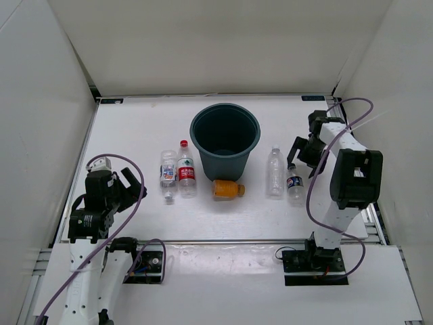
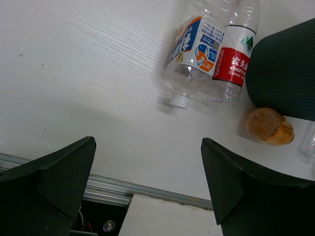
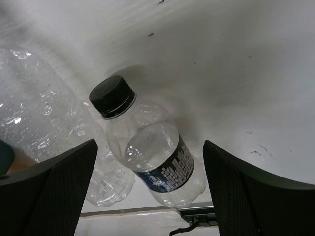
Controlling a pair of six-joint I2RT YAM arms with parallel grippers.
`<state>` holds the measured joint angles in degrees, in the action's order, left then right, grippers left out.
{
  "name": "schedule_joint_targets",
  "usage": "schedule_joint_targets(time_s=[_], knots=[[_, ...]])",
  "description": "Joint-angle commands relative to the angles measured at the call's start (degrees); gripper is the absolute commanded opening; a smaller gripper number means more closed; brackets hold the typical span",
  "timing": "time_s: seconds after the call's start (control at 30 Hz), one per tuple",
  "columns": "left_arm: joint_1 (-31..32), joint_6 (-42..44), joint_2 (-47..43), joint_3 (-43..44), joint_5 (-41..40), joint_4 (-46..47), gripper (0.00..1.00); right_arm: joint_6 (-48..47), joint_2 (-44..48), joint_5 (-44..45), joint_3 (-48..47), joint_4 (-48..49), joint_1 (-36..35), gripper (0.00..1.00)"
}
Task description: Put the plastic bottles in the bin
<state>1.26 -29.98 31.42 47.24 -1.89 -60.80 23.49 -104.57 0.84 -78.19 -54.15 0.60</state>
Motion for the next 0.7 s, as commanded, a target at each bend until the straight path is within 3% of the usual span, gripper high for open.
schedule_joint_targets(time_s=[0.0, 0.4, 0.53, 0.57, 0.67], knots=[[0.1, 0.4, -0.4, 0.0, 0.3, 0.9, 1.00, -1.7, -0.6, 0.1, 0.1, 0.4, 0.1, 0.91], [0.1, 0.4, -0.9, 0.0, 0.3, 0.9, 1.00, -1.7, -7.6, -3.2, 0.7, -0.7, 1.9, 0.84], [0.1, 0.4, -1.4, 0.0, 0.3, 0.9, 1.00, -1.7, -6.9, -6.5, 1.8, -0.7, 5.3, 0.66], [0.1, 0.4, -1.4, 0.0, 0.3, 0.9, 1.00, -1.7, -5.8, -6.5, 1.8, -0.7, 5.9, 0.54], [0.1, 0.4, -1.4, 0.0, 0.3, 0.9, 1.00, 0.0, -1.6, -5.5, 2.4, -1.2, 7.7, 0.43]])
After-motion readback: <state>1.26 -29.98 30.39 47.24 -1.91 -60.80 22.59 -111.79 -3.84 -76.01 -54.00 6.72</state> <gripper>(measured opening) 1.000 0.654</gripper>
